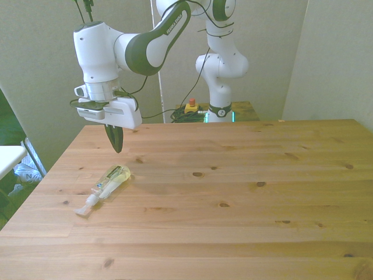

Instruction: Knock down the sanitizer

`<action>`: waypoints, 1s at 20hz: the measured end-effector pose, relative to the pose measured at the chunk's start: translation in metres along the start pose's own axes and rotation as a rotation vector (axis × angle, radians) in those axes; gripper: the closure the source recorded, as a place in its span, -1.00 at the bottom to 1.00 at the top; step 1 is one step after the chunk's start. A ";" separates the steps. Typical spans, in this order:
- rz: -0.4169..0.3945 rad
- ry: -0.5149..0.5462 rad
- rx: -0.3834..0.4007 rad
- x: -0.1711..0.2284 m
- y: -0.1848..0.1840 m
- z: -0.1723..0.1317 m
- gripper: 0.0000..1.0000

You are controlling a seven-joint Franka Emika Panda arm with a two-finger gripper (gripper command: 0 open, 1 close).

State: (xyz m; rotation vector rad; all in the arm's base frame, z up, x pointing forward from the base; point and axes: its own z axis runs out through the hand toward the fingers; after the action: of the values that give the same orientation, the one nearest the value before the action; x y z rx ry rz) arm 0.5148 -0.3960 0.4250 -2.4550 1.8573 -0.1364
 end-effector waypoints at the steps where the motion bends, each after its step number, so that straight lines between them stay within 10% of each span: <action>1: 0.000 -0.001 0.001 0.000 -0.001 0.000 1.00; 17: -0.015 0.004 0.013 -0.004 -0.009 -0.011 1.00; 18: -0.016 0.005 0.014 -0.004 -0.010 -0.012 -1.00; 20: -0.022 0.007 0.016 -0.006 -0.013 -0.013 -1.00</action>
State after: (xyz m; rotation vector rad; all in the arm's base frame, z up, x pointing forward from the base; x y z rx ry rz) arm 0.5239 -0.3872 0.4389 -2.4678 1.8248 -0.1603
